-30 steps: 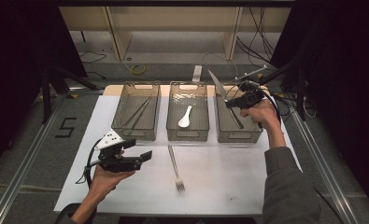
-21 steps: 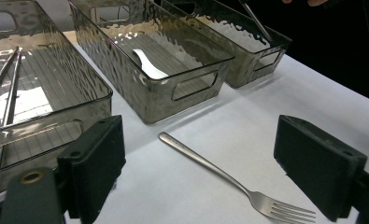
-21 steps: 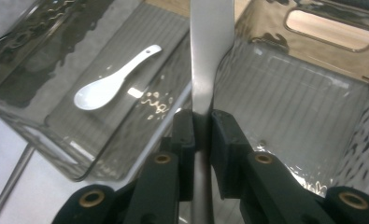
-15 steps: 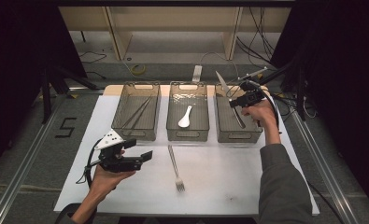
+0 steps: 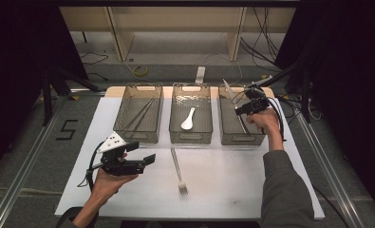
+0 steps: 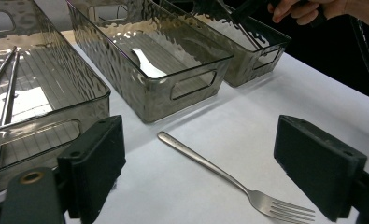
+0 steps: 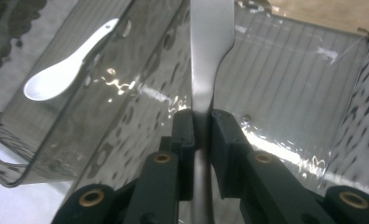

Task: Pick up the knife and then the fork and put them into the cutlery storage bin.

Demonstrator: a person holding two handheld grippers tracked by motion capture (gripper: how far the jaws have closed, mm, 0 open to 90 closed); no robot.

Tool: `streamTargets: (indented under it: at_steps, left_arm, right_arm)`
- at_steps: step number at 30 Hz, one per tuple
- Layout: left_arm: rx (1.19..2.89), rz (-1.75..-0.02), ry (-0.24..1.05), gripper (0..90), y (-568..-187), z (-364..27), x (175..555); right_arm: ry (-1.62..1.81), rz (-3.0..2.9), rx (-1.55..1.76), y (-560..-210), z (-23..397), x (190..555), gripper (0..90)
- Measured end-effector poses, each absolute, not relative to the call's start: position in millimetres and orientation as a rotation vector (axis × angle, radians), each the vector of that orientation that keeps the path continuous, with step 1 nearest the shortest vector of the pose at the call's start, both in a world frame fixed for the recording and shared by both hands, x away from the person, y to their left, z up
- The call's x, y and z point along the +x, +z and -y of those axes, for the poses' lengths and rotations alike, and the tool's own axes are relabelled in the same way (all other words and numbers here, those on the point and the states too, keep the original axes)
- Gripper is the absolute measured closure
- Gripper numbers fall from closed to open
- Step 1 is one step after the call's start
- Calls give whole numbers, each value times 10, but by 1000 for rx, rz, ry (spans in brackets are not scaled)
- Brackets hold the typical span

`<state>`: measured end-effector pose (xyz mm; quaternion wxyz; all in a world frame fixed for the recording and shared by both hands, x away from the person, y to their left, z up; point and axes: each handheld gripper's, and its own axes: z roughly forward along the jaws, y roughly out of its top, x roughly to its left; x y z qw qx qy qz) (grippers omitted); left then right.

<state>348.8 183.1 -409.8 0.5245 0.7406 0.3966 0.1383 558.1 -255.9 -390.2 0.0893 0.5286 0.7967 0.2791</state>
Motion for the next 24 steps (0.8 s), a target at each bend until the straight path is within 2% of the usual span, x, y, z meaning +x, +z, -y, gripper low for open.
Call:
streamTargets:
  at_steps: [14, 15, 17, 20, 22, 24]
  left_arm:
    - [1777, -945, 327, 159, -4101, -1826, 3488]
    - [1775, -945, 328, 158, -4100, -1826, 3488]
    - [1774, -945, 328, 158, -4099, -1827, 3488]
    - [1775, -945, 329, 158, -4099, -1829, 3488]
    - [1774, -945, 333, 158, -4096, -1831, 3489]
    - [1774, -945, 332, 158, -4098, -1828, 3488]
  right_arm:
    - [730, -2367, 1657, -4091, 2563, 5596, 790]
    - [719, -2358, 1662, -4099, 2561, 5599, 748]
    - [754, -2352, 1669, -4068, 2563, 5606, 593]
    - [749, -2361, 1639, -3988, 2529, 5588, 476]
    - [758, -2349, 1626, -3933, 2497, 5566, 427]
    - [782, -2354, 1593, -3885, 2458, 5535, 415]
